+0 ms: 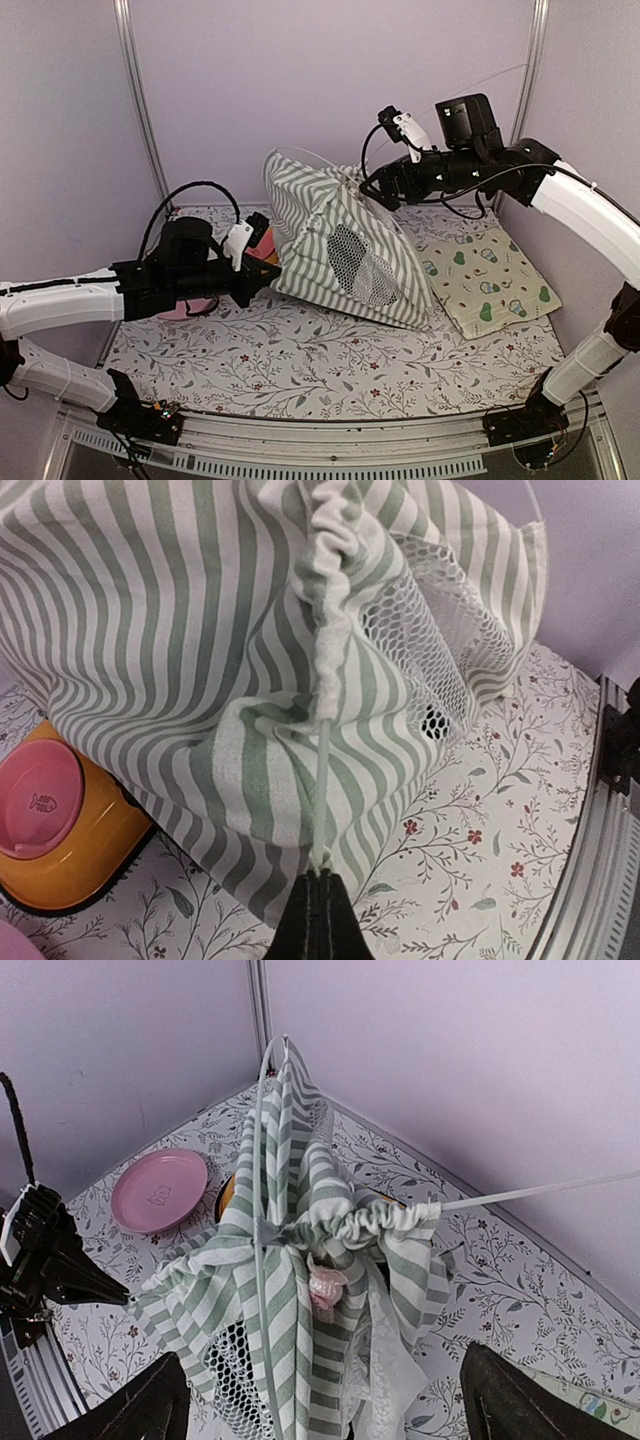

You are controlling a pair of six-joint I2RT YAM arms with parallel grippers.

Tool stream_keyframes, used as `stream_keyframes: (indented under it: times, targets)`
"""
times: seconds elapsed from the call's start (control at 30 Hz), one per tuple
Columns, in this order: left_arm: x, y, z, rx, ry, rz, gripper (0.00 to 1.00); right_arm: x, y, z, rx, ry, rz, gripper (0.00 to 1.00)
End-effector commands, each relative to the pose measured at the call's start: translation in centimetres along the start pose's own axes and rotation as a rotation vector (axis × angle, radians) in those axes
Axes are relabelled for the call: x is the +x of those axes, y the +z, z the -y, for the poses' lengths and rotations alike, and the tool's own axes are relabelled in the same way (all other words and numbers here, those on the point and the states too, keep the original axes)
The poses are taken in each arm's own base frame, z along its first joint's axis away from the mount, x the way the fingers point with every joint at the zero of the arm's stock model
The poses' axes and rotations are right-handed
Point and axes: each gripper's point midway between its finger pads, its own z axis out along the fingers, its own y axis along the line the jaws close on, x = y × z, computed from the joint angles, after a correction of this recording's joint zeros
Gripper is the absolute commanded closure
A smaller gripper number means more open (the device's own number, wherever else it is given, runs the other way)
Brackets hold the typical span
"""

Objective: Set up the pet tent
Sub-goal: Rotate the tent to the center of the board.

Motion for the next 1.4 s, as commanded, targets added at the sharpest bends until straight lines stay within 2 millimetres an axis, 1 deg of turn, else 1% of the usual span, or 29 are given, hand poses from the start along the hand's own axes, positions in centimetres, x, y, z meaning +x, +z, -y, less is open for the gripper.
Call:
stream_keyframes:
  times: [0.0, 0.1, 0.2, 0.3, 0.43, 0.5, 0.6, 0.63, 0.67, 0.7, 0.73, 0.8, 0.93, 1.1, 1.23, 1.37]
  targets:
    - [-2.0, 0.0, 0.1, 0.019, 0.015, 0.04, 1.0, 3.4, 2.3, -0.3, -0.013, -0.013, -0.098, 0.03]
    - [-2.1, 0.1, 0.2, 0.023, 0.015, 0.039, 1.0, 4.8, 3.4, 0.9, 0.053, -0.01, -0.131, 0.03]
    - [-2.2, 0.1, 0.3, 0.029, 0.016, 0.039, 1.0, 5.8, 4.3, 1.3, 0.079, -0.003, -0.152, 0.04]
    - [-2.4, 0.2, 0.4, 0.034, 0.023, 0.038, 1.0, 6.6, 5.1, 1.3, 0.078, 0.007, -0.174, 0.12]
    - [-2.6, 0.5, 0.5, 0.039, 0.032, 0.034, 1.0, 7.0, 5.6, 0.8, 0.051, 0.02, -0.187, 0.32]
    - [-2.6, 0.6, 0.5, 0.041, 0.037, 0.033, 1.0, 6.9, 5.7, 0.5, 0.033, 0.025, -0.186, 0.47]
    - [-2.8, 0.9, 0.4, 0.035, 0.041, 0.031, 1.0, 6.3, 5.4, 0.1, 0.005, 0.037, -0.176, 0.72]
    - [-2.9, 1.0, 0.4, 0.034, 0.042, 0.031, 1.0, 6.1, 5.3, -0.1, -0.003, 0.041, -0.172, 0.78]
    - [-2.9, 1.1, 0.4, 0.031, 0.042, 0.03, 1.0, 5.8, 5.2, -0.2, -0.01, 0.046, -0.169, 0.9]
    - [-2.9, 1.2, 0.4, 0.031, 0.043, 0.028, 1.0, 5.6, 5.1, -0.4, -0.019, 0.049, -0.165, 0.97]
    - [-2.9, 1.2, 0.3, 0.028, 0.045, 0.029, 1.0, 5.3, 5.0, -0.4, -0.024, 0.049, -0.159, 1.0]
    - [-3.0, 1.3, 0.2, 0.025, 0.047, 0.029, 0.98, 5.0, 4.8, -0.8, -0.039, 0.08, -0.151, 1.0]
    - [-3.2, 1.2, 0.3, 0.024, 0.05, 0.035, 0.88, 4.4, 4.5, -1.1, -0.055, 0.103, -0.142, 1.0]
    - [-3.2, 1.0, 0.6, 0.045, 0.061, 0.039, 0.81, 4.1, 4.5, -1.1, -0.054, 0.117, -0.138, 1.0]
    - [-3.1, 1.0, 0.3, 0.025, 0.064, 0.035, 0.79, 4.1, 4.5, -1.1, -0.058, 0.12, -0.138, 1.0]
    - [-3.4, 1.2, 0.1, 0.013, 0.074, 0.044, 0.78, 4.0, 4.6, -1.2, -0.065, 0.123, -0.138, 1.0]
